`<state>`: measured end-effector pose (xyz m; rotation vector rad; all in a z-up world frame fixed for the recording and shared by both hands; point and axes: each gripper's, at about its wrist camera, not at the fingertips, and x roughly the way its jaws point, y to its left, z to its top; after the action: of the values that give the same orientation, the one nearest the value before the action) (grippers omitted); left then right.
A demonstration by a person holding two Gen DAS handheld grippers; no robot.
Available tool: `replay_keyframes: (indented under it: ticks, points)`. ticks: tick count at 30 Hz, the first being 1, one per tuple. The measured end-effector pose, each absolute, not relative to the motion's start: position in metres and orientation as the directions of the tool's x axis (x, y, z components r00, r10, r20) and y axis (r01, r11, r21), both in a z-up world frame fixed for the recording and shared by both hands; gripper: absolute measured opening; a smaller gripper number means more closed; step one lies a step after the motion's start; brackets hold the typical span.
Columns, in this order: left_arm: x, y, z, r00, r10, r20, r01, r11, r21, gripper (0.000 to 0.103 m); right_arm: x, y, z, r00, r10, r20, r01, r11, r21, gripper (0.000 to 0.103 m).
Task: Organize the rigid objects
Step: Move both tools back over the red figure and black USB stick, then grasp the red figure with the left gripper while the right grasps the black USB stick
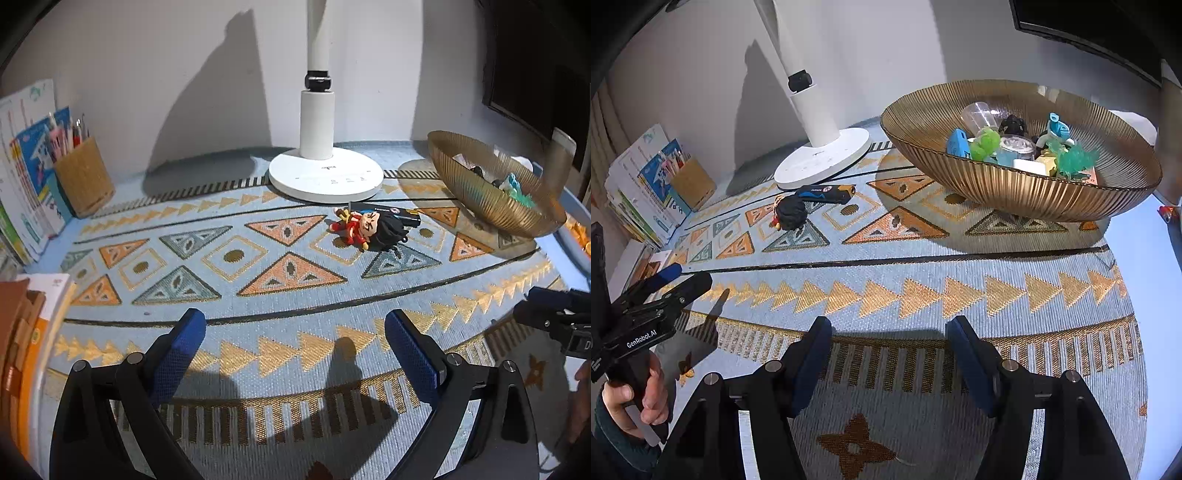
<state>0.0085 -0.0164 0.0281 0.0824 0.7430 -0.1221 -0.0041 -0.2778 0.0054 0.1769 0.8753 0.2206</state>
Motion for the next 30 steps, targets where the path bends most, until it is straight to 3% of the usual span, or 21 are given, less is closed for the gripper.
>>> replay_keyframes:
  ticks: [3, 10, 15, 19, 21, 26, 29, 30]
  points:
    - [0.006, -0.021, 0.029, 0.74, -0.071, -0.669, 0.152, 0.986, 0.064, 0.098, -0.005, -0.269, 0.005, 0.619, 0.234, -0.75, -0.135, 0.972, 0.193, 0.079]
    - [0.01, -0.03, 0.028, 0.724, -0.066, -0.687, 0.179, 0.979, 0.094, 0.098, -0.004, -0.262, 0.004, 0.616, 0.198, -0.763, -0.139, 0.98, 0.143, 0.079]
    - [0.046, -0.043, 0.039, 0.623, -0.251, -0.74, 0.254, 0.961, -0.113, 0.097, 0.004, -0.27, 0.008, 0.606, 0.223, -0.763, -0.118, 0.974, 0.191, 0.079]
    - [0.087, -0.063, 0.042, 0.618, -0.245, -0.747, 0.23, 0.965, -0.126, 0.096, 0.008, -0.263, 0.027, 0.636, 0.202, -0.744, -0.143, 0.979, 0.143, 0.079]
    - [0.105, -0.071, 0.034, 0.583, -0.243, -0.775, 0.215, 0.966, -0.141, 0.083, 0.015, -0.26, 0.027, 0.605, 0.155, -0.781, -0.138, 0.986, 0.088, 0.079]
    - [0.118, -0.076, 0.019, 0.589, -0.21, -0.78, 0.159, 0.977, -0.143, 0.078, 0.033, -0.256, 0.046, 0.58, 0.216, -0.786, -0.213, 0.971, 0.11, 0.08]
    - [0.116, -0.079, 0.017, 0.569, -0.27, -0.776, 0.207, 0.961, -0.182, 0.052, 0.052, -0.248, 0.048, 0.589, 0.204, -0.782, -0.231, 0.97, 0.079, 0.08]
    - [0.113, -0.08, 0.019, 0.577, -0.259, -0.775, 0.218, 0.963, -0.159, 0.051, 0.06, -0.246, 0.046, 0.581, 0.216, -0.785, -0.237, 0.967, 0.091, 0.08]
